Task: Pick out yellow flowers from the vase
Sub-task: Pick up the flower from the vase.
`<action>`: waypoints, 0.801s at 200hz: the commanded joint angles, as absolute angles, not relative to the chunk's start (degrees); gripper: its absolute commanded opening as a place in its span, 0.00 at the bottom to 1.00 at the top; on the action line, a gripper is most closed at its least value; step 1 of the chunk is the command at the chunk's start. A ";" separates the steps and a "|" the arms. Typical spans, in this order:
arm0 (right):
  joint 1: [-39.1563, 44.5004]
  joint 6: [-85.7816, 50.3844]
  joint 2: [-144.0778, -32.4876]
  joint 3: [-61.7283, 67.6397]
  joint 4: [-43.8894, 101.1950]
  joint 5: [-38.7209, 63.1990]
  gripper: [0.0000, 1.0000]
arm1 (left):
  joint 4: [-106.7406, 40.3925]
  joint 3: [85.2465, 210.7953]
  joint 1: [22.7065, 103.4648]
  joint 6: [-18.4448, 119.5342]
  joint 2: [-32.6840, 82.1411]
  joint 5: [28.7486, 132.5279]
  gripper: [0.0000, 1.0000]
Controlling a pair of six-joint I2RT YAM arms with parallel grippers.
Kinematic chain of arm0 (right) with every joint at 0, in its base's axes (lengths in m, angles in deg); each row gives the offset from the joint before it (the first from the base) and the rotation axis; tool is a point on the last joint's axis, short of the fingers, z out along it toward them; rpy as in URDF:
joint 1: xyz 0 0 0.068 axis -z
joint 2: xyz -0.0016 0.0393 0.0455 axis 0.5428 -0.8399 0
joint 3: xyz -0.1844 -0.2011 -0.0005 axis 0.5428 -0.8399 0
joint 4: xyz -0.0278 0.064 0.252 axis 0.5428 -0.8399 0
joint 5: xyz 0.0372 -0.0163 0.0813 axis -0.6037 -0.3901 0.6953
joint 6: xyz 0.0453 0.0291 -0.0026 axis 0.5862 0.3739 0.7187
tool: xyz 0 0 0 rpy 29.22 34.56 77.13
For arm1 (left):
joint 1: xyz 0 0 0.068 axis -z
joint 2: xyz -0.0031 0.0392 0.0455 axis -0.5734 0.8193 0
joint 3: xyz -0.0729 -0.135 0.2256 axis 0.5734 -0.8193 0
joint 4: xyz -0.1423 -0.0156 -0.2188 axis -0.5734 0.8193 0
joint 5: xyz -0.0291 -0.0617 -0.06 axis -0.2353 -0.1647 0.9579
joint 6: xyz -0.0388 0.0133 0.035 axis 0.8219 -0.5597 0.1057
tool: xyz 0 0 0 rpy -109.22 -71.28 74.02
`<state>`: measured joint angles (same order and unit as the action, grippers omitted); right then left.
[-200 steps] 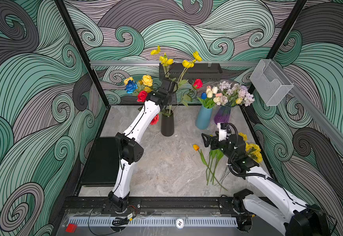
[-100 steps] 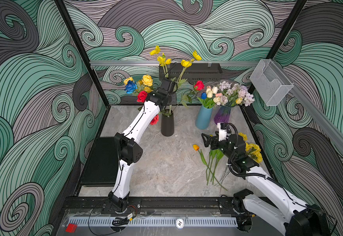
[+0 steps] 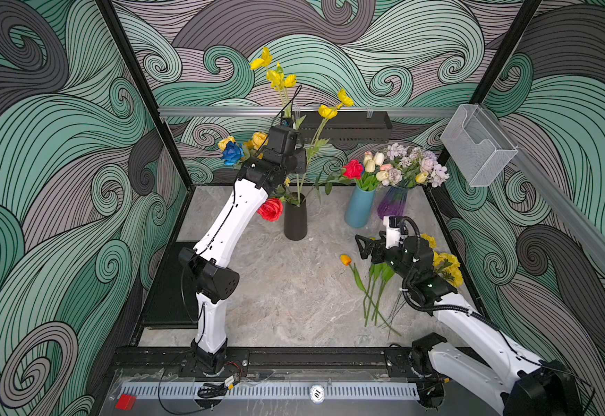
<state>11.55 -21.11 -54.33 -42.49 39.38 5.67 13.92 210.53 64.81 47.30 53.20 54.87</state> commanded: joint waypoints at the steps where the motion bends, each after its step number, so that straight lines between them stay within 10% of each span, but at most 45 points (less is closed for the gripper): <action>1: 11.38 -20.98 -53.37 -40.14 39.24 6.61 0.97 | 11.21 211.39 65.39 44.04 49.75 55.48 0.04; 160: 10.58 -25.44 -49.25 -29.52 33.34 13.70 0.94 | 8.47 211.06 66.35 43.43 34.46 71.01 0.00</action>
